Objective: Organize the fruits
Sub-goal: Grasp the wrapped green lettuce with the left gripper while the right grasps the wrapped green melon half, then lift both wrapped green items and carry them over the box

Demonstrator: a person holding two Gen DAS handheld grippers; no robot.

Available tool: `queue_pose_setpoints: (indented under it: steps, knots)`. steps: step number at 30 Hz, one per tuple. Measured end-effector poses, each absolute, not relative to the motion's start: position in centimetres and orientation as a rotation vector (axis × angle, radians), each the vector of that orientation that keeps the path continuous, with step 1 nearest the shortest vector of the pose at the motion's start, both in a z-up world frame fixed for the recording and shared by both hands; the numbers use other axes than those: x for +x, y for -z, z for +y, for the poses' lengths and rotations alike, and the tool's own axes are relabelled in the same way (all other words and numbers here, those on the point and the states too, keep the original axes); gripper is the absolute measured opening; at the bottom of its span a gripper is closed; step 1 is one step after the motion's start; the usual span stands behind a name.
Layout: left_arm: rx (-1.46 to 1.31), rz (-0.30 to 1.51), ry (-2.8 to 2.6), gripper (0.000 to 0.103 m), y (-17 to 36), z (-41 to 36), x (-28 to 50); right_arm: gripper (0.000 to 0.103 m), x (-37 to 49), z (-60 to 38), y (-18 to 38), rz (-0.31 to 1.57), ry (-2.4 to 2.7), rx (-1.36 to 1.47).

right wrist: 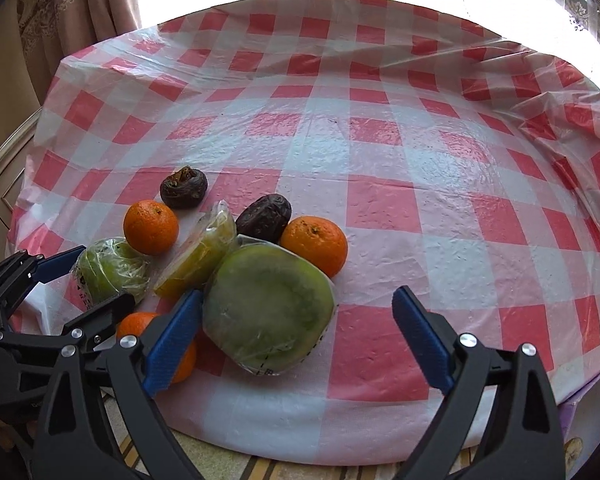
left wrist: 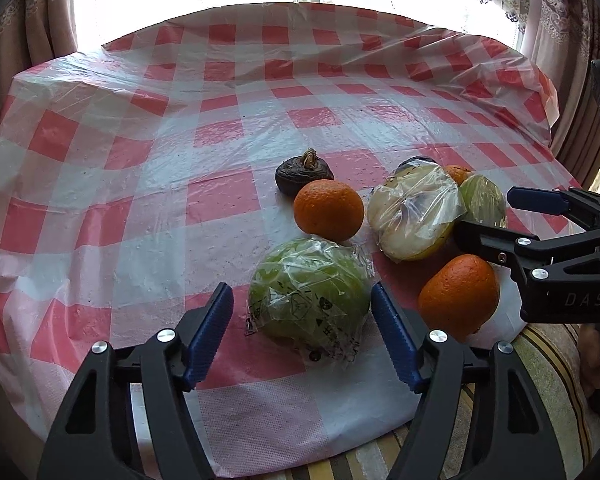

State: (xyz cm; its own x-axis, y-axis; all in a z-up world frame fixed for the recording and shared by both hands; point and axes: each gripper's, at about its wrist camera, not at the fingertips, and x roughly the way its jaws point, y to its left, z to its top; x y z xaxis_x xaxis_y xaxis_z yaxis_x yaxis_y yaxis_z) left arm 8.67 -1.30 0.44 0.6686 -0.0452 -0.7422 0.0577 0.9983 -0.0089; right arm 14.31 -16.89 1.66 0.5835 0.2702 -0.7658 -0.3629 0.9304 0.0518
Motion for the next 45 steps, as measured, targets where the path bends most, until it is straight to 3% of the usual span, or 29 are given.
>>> queue_pose_setpoints:
  steps: [4,9,12,16,18,21,28,32,34,36,45]
  knots:
    - [0.021,0.832,0.065,0.062,-0.4,-1.4,8.6,0.094,14.6,-17.3,-1.4,0.9,-0.375,-0.077]
    - [0.009,0.823,0.062,0.062,-0.3,-1.2,8.4,0.067,14.4,-17.4,-1.4,0.903,-0.394,-0.06]
    - [0.002,0.82,0.053,0.062,-0.3,-1.1,8.2,0.06,14.2,-17.7,-1.3,0.914,-0.397,-0.041]
    - [-0.005,0.817,0.048,0.061,-0.3,-0.9,8.0,0.062,13.9,-18.2,-1.5,0.913,-0.353,-0.037]
    - [-0.007,0.816,0.046,0.061,-0.4,-0.9,8.0,0.073,13.6,-18.5,-1.8,0.897,-0.307,-0.054]
    - [-0.007,0.815,0.046,0.061,-0.4,-0.9,8.0,0.079,13.1,-18.7,-1.9,0.888,-0.277,-0.091]
    - [-0.011,0.811,0.04,0.061,-0.4,-0.7,7.9,0.08,13.3,-18.5,-1.9,0.89,-0.298,-0.099]
    - [-0.016,0.807,0.038,0.061,-0.4,-0.5,7.7,0.08,13.6,-17.9,-1.7,0.892,-0.304,-0.114]
    - [-0.018,0.804,0.034,0.061,-0.5,-0.4,7.7,0.066,13.8,-18.0,-1.4,0.908,-0.31,-0.103]
    - [-0.019,0.798,0.027,0.061,-0.6,-0.4,7.5,0.061,13.8,-18.1,-1.3,0.914,-0.323,-0.087]
    - [-0.011,0.769,0.002,0.06,-1.3,-0.7,6.7,0.06,12.9,-19.2,-1.7,0.892,-0.322,-0.042]
